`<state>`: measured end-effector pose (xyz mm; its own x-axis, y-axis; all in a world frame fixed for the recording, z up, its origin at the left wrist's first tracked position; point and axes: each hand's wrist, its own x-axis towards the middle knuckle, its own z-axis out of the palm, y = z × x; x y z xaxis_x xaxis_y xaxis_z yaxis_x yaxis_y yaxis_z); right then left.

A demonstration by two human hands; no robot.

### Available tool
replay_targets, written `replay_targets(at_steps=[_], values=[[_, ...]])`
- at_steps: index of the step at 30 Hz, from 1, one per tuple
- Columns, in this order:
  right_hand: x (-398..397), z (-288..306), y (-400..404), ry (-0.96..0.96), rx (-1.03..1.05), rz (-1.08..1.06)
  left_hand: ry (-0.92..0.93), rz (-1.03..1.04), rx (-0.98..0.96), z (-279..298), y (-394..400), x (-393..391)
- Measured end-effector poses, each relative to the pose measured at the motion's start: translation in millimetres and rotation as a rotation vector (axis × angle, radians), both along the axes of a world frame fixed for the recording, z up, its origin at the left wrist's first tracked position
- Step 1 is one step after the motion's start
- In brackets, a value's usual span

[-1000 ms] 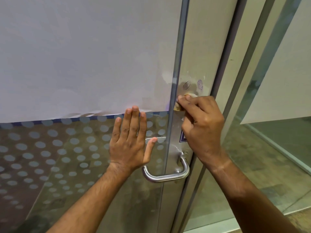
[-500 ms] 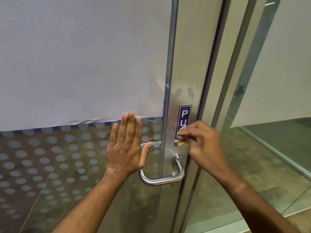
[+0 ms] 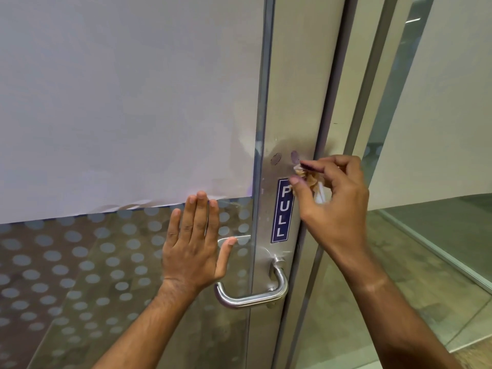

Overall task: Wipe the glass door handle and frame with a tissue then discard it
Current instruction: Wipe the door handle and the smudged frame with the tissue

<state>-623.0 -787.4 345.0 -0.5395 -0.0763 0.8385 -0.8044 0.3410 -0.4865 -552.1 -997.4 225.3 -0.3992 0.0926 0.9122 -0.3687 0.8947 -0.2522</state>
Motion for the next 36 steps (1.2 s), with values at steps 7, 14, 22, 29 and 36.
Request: replay_targets(at_steps=[7,14,22,29,36], values=[[-1.5,2.5,-10.2,0.207,-0.077,-0.174,-0.008,0.015,-0.009,-1.2,-1.2,-0.5],[-7.3,-2.6,-28.8,0.254,0.019,-0.195,-0.001,0.019,-0.018,-2.5,-2.1,-2.3],[-2.6,-7.0,-23.2,0.152,-0.056,-0.146,0.009,0.003,-0.012,-1.4,-0.9,-0.8],[2.8,-4.7,-32.5,0.176,-0.028,-0.148,0.013,0.008,-0.014,-1.3,-0.8,-1.1],[1.1,6.4,-27.0,0.144,-0.106,-0.138,0.017,0.001,-0.012,-2.1,-1.5,-1.6]])
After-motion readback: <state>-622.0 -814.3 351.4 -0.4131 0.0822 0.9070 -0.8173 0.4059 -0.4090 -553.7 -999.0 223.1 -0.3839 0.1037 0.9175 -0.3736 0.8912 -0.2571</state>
